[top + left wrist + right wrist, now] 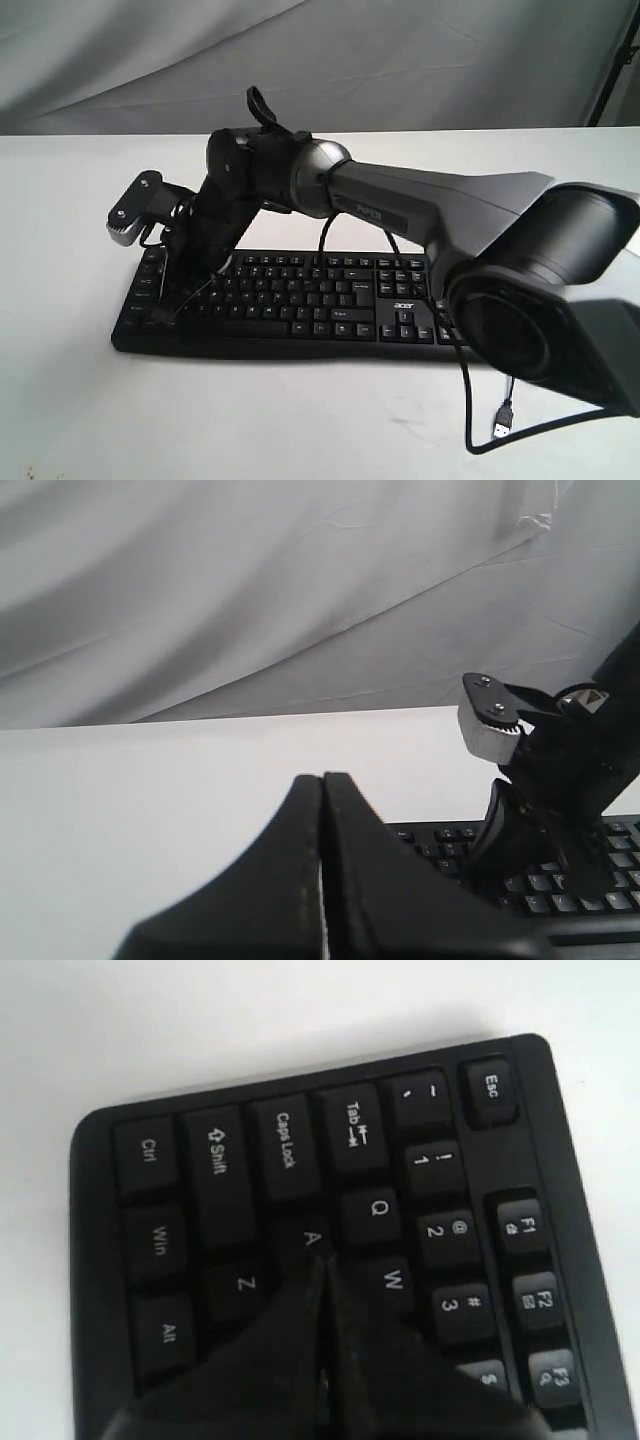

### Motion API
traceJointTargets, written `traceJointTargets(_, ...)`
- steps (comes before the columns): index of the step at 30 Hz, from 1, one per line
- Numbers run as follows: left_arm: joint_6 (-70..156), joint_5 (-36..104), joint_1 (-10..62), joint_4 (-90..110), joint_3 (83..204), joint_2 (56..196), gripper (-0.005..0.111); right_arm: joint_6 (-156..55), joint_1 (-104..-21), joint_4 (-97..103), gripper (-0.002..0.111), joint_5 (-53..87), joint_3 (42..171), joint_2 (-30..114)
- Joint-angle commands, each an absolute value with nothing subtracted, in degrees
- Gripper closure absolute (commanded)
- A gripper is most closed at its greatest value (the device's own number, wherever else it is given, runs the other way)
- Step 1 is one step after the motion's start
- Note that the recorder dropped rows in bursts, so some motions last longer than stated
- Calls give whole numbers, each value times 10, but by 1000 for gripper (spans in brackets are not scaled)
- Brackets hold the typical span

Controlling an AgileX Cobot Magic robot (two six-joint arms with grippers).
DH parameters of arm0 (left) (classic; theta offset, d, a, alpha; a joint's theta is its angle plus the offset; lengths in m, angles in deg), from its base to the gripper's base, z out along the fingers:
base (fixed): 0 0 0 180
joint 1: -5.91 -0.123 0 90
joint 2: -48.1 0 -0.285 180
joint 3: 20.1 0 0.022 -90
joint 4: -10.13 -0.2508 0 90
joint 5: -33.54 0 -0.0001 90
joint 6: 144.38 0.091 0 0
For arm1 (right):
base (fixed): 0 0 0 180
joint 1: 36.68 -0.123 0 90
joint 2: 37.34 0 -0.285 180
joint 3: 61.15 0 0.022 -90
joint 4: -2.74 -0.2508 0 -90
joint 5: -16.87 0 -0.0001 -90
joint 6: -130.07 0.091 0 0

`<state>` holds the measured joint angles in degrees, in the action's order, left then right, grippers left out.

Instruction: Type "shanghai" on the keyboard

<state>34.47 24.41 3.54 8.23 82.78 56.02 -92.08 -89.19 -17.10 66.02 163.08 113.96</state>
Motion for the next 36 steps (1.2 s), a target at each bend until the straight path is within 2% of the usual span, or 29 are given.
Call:
traceJointTargets(1, 343, 248, 39, 82, 827, 559, 107, -910, -893, -131, 108, 689, 1633, 1089)
traceJointTargets(7, 343, 248, 39, 82, 827, 559, 107, -881, -868, -116, 108, 726, 1567, 1024)
traceJointTargets(13, 343, 248, 39, 82, 827, 559, 107, -903, -830, -158, 108, 611, 1382, 931)
traceJointTargets(18, 343, 248, 39, 82, 827, 559, 107, -952, -818, -222, 108, 527, 1279, 902)
traceJointTargets(36, 343, 248, 39, 82, 827, 559, 107, -1024, -821, -307, 108, 508, 1317, 982)
